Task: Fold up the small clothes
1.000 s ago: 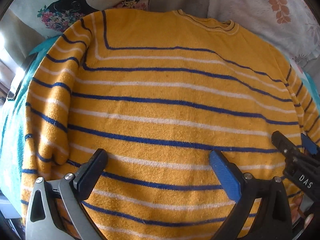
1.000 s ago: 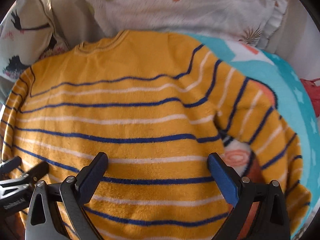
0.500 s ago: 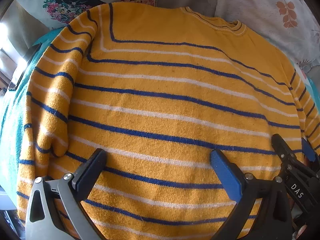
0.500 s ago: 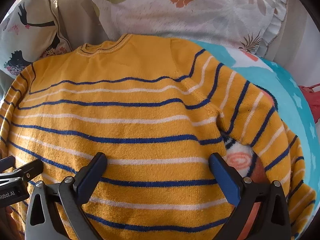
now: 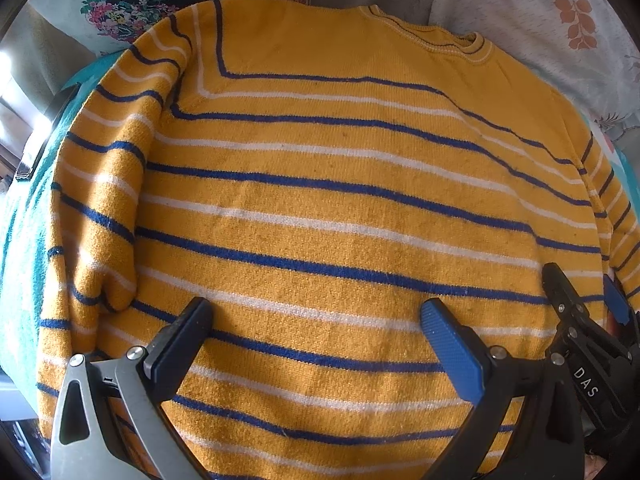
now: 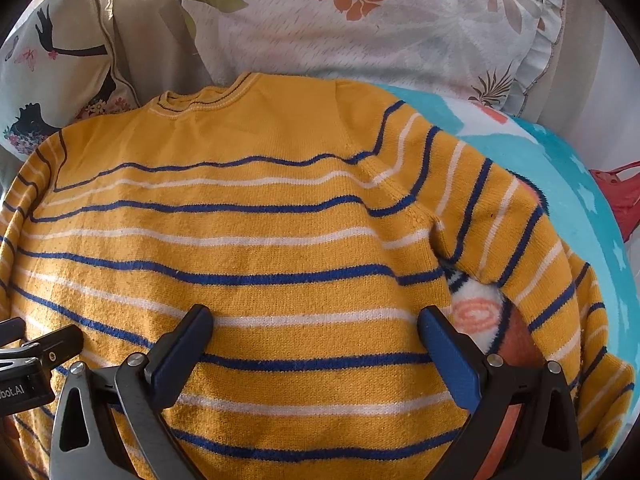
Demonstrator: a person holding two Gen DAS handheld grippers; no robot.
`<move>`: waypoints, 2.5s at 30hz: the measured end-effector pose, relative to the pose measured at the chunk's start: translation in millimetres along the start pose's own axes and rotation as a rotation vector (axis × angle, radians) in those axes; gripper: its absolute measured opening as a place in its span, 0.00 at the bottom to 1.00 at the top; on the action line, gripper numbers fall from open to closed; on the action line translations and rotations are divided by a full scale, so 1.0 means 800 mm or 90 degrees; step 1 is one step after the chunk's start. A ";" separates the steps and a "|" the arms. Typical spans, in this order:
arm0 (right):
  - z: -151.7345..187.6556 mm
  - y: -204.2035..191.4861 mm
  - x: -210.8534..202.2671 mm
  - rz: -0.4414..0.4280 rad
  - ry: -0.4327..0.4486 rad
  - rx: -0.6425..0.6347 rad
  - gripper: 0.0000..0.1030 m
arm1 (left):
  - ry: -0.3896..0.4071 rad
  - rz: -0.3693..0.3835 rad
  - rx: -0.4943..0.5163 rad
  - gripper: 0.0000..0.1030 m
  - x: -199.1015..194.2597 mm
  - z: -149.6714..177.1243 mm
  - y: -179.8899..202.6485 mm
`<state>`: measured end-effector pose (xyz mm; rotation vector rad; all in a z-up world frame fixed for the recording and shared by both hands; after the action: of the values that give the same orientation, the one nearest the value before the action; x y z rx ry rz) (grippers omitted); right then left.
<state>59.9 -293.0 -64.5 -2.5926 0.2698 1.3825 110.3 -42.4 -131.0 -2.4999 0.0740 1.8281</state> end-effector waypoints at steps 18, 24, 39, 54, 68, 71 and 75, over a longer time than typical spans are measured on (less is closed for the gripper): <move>0.000 0.002 0.000 0.002 0.010 0.002 1.00 | 0.016 0.002 0.003 1.00 -0.003 0.008 0.001; 0.000 0.002 0.000 0.001 0.010 0.002 1.00 | 0.017 0.001 0.003 1.00 -0.003 0.008 0.002; 0.001 0.001 0.000 0.002 0.010 0.003 1.00 | 0.025 0.000 0.004 1.00 -0.004 0.010 0.004; 0.001 0.001 0.001 0.003 0.010 0.004 1.00 | 0.032 0.001 0.005 1.00 -0.005 0.015 0.003; 0.001 0.001 0.001 0.004 0.011 0.004 1.00 | 0.033 0.002 0.005 1.00 -0.005 0.017 0.002; 0.001 0.001 0.001 0.004 0.011 0.004 1.00 | 0.033 0.002 0.005 1.00 -0.005 0.016 0.002; 0.001 0.001 0.001 0.004 0.011 0.005 1.00 | 0.033 0.002 0.005 1.00 -0.005 0.017 0.002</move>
<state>59.6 -293.9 -65.3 -2.6005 0.2855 1.3598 95.7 -43.1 -131.3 -2.5440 0.0869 1.7600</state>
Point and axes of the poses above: each gripper's, at about its wrist camera, not at the fingertips, and x roughly the way its jaws point, y to its right, z to its underside, the point moved 2 cm from there along x, roughly the way its jaws point, and after that the axes turned 2 degrees about x, right-handed, at the moved point
